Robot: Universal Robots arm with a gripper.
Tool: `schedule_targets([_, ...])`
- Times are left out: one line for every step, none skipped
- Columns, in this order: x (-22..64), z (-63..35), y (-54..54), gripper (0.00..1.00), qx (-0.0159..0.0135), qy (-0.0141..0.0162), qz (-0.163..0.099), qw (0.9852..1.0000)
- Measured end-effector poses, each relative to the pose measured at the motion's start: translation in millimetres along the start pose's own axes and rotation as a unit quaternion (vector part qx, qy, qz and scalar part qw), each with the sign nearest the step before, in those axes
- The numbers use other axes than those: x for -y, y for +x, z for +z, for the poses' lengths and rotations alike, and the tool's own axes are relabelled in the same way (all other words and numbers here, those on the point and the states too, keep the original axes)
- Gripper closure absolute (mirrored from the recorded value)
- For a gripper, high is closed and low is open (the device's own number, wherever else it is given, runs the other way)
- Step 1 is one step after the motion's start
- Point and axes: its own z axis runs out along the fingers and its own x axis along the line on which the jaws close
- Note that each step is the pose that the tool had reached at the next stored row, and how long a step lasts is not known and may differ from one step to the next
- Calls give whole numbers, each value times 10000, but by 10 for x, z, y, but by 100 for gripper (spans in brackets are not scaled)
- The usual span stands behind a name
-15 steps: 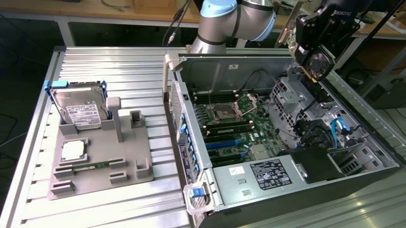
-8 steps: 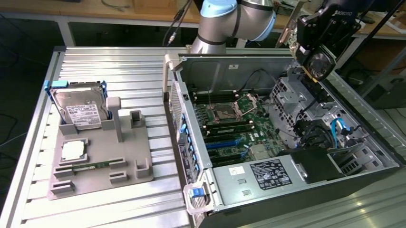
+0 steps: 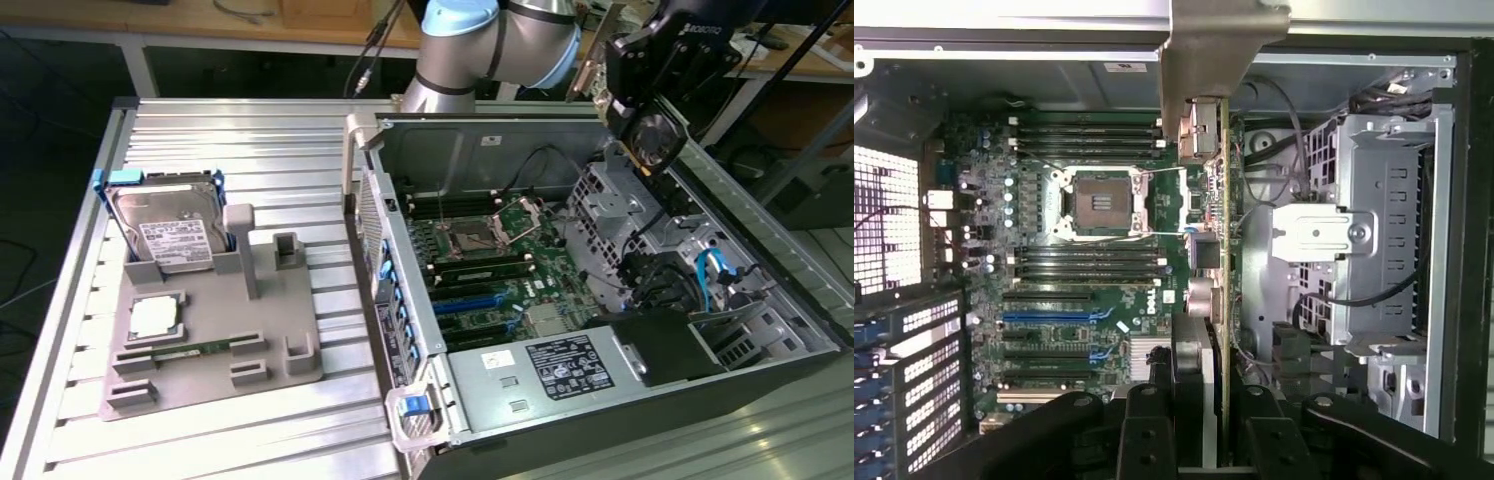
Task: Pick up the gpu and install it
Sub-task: 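Pick up the gpu and move the gpu toward the slot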
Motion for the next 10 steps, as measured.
schedule_targets([0, 0, 0, 71, 0, 0, 0, 10000])
schedule_targets([0, 0, 0, 71, 0, 0, 0, 10000])
schedule_targets([0, 0, 0, 71, 0, 0, 0, 10000])
schedule_targets([0, 0, 0, 71, 0, 0, 0, 10000])
schedule_targets([0, 0, 1, 71, 0, 0, 0, 10000])
schedule_targets([0, 0, 0, 71, 0, 0, 0, 10000])
schedule_targets([0, 0, 0, 71, 0, -1, 0, 10000])
schedule_targets([0, 0, 1, 71, 0, -1, 0, 10000])
schedule_targets([0, 0, 0, 71, 0, -1, 0, 10000])
schedule_targets([0, 0, 0, 71, 0, -1, 0, 10000])
